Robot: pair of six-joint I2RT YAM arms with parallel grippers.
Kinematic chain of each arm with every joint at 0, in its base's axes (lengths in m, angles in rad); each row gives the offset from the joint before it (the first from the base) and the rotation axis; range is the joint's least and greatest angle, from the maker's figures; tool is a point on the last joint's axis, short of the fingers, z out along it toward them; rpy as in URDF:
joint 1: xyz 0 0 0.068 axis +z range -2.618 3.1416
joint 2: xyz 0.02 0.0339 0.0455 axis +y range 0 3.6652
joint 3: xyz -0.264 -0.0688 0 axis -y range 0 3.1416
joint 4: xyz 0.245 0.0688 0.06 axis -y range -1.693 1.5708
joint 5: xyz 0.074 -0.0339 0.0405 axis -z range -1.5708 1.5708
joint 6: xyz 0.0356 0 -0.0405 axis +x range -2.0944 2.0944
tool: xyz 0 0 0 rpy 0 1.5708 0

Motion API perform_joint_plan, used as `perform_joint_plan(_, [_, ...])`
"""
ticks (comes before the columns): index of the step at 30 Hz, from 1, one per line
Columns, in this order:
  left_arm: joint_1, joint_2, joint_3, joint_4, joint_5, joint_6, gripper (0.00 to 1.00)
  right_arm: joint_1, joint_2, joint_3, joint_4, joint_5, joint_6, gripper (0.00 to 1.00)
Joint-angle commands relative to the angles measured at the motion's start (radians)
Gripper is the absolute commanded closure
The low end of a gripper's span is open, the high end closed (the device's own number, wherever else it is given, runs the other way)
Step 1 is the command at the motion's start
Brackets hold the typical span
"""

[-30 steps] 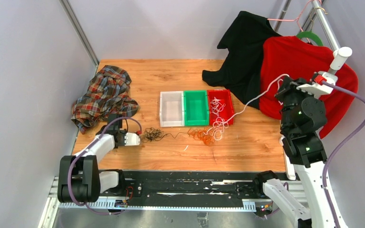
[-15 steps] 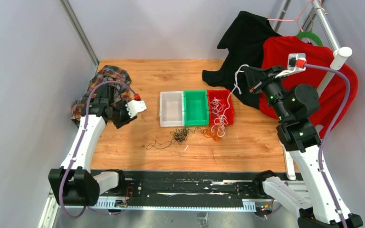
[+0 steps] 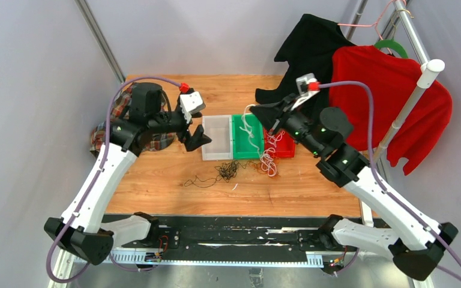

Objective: Untangle the cables

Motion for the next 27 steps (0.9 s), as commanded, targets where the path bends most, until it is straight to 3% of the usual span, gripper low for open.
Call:
perform_joint_plan(1, [-0.079, -0.095, -0.197, 0.595, 0.001, -0.425, 0.02, 0.106, 0.046, 0.030, 0.110, 0.102, 0.003, 0.99])
perform_joint_plan(7, [-0.193, -0.018, -0.196, 0.754, 0.041, -0.586, 0.02, 0.182, 0.103, 0.095, 0.139, 0.113, -0.006, 0.99])
perform_joint_plan(12, [-0.251, 0.000, -0.202, 0.767, 0.094, -0.559, 0.01, 0.212, 0.135, 0.135, 0.150, 0.101, -0.013, 0.99])
perform_joint_plan(16, [-0.263, -0.008, -0.243, 0.842, 0.030, -0.580, 0.05, 0.219, 0.146, 0.152, 0.170, 0.088, -0.007, 0.99])
perform_joint_plan(19, [-0.263, 0.003, -0.227, 0.856, 0.010, -0.592, 0.26, 0.219, 0.151, 0.161, 0.178, 0.083, -0.003, 0.99])
perform_joint_plan(24, [-0.263, 0.009, -0.218, 0.840, 0.042, -0.638, 0.84, 0.219, 0.131, 0.117, 0.208, 0.091, -0.023, 0.99])
perform_joint_plan(25, [-0.263, 0.011, -0.214, 0.830, 0.047, -0.643, 0.95, 0.219, 0.124, 0.101, 0.214, 0.091, -0.029, 0.97])
perform_joint_plan(27, [-0.262, 0.011, -0.208, 0.811, 0.049, -0.652, 0.99, 0.219, 0.102, 0.058, 0.210, 0.098, -0.055, 0.80])
